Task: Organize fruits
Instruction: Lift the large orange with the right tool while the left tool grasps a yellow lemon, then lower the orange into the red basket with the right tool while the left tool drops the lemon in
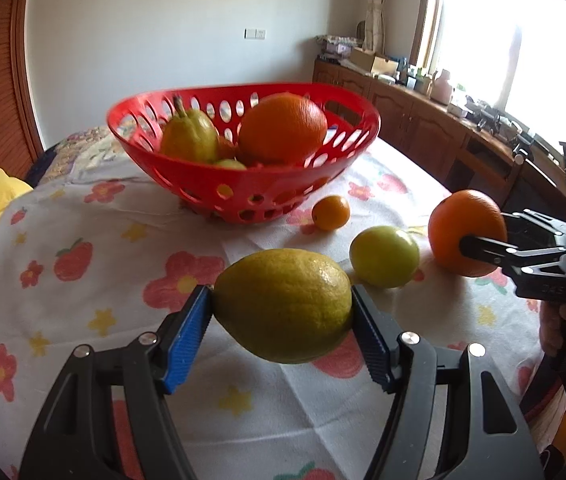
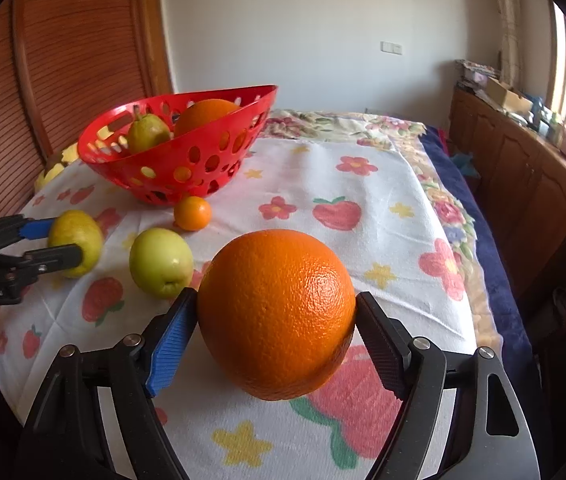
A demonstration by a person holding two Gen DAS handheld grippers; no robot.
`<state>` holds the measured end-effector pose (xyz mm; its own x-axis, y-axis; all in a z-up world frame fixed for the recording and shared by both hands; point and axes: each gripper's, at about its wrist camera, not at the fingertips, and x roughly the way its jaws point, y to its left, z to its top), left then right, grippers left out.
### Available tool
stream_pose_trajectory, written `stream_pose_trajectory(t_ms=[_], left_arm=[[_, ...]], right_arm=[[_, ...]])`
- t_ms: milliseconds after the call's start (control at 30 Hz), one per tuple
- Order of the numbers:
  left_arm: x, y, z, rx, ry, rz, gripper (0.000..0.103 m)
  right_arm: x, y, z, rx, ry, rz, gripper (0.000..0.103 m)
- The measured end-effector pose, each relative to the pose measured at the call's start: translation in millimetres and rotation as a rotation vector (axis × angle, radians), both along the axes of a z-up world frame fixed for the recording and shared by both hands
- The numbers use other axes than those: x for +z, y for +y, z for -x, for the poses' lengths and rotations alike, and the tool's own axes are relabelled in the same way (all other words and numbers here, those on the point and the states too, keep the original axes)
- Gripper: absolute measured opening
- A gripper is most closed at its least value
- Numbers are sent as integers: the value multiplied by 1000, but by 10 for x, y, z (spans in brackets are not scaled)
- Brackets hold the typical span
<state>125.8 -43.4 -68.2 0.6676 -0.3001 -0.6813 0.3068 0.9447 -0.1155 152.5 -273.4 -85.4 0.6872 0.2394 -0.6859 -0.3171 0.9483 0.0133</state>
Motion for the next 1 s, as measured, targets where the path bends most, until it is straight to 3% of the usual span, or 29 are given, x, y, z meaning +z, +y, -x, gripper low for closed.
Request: stream_pose_trajectory(t_ms=[267, 567, 1000], left_arm=[[295, 124, 99, 13, -72, 11, 68], [727, 207, -63, 5, -169, 28, 68], [831, 505, -631, 48, -192, 31, 68]], right_arm=[[137, -53, 8, -9, -27, -42, 81], [580, 124, -79, 48, -103, -52, 81], [886, 811, -666, 204, -132, -79, 81]])
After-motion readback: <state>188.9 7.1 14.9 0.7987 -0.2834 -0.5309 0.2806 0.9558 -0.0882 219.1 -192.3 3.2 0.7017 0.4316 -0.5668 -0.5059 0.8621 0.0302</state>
